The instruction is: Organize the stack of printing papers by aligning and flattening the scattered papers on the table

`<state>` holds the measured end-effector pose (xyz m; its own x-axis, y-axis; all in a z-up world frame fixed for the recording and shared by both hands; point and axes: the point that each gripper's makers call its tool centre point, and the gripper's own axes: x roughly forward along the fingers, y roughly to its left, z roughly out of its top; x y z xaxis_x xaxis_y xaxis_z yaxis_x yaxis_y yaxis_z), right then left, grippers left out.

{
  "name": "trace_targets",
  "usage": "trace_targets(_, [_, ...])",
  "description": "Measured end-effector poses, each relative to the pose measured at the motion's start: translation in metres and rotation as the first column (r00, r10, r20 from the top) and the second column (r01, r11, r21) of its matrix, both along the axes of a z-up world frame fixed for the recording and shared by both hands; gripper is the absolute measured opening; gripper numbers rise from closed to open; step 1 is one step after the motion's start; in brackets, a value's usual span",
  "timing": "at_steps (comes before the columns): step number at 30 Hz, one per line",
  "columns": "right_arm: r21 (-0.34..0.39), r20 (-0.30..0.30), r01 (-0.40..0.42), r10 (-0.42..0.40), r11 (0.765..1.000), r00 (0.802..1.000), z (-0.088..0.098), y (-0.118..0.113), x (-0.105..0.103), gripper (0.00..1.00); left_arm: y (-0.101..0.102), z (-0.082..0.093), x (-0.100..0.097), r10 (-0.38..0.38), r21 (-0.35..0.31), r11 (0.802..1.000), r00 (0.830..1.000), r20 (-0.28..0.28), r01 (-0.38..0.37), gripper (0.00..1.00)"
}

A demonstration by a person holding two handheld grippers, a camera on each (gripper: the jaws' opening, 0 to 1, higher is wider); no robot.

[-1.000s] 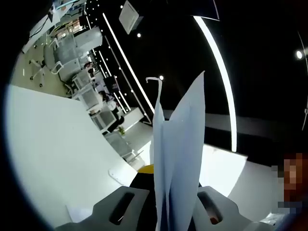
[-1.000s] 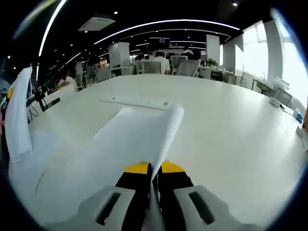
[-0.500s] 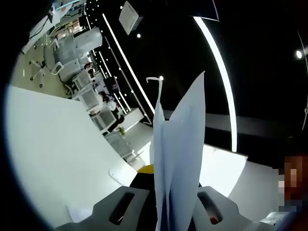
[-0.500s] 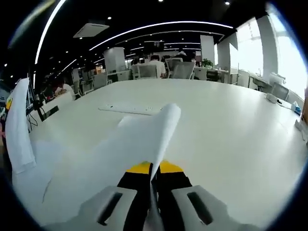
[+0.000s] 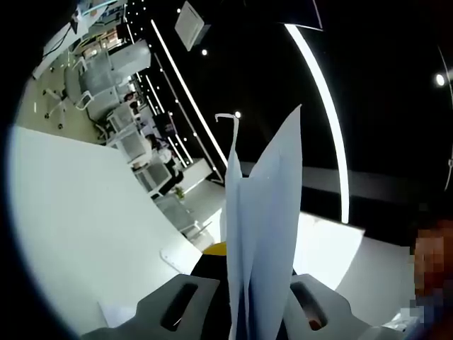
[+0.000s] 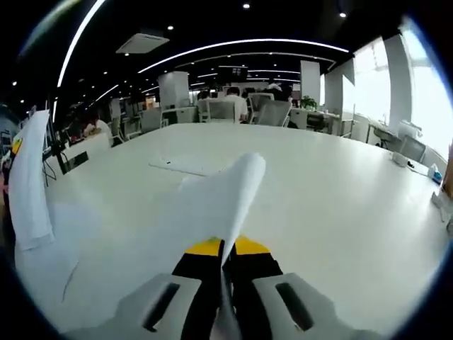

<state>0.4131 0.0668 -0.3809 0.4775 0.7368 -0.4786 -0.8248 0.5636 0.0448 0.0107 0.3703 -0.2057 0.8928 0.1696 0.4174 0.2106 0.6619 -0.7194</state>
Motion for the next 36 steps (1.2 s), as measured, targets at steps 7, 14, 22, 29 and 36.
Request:
trace_targets(7, [-0.005,-0.002,-0.007,0.007,1.0,1.0,0.002,0.0,-0.01,0.0,0.0,-0.002,0.0,0.001,-0.002,1.0,1.0,-0.007,-0.001,0.06])
trace_targets(14, [-0.016,-0.001,-0.016,0.016,1.0,1.0,0.004,0.001,-0.014,0.0,0.003,-0.006,0.002,0.001,-0.008,1.0,1.0,-0.015,-0.001,0.06])
trace_targets(22, [-0.02,-0.008,-0.035,0.035,0.999,0.999,0.002,0.009,-0.017,0.0,0.005,-0.009,0.003,-0.007,-0.012,1.0,1.0,-0.025,0.006,0.06])
trace_targets(29, [-0.028,-0.013,-0.044,0.043,0.999,0.999,0.003,0.01,-0.014,0.0,0.009,-0.011,0.0,0.005,-0.019,1.0,0.999,-0.034,-0.005,0.06])
trace_targets(36, [-0.025,-0.021,-0.059,0.058,0.998,0.998,0.003,0.013,-0.015,0.0,0.012,-0.012,0.002,0.008,-0.024,1.0,1.0,-0.027,-0.009,0.06])
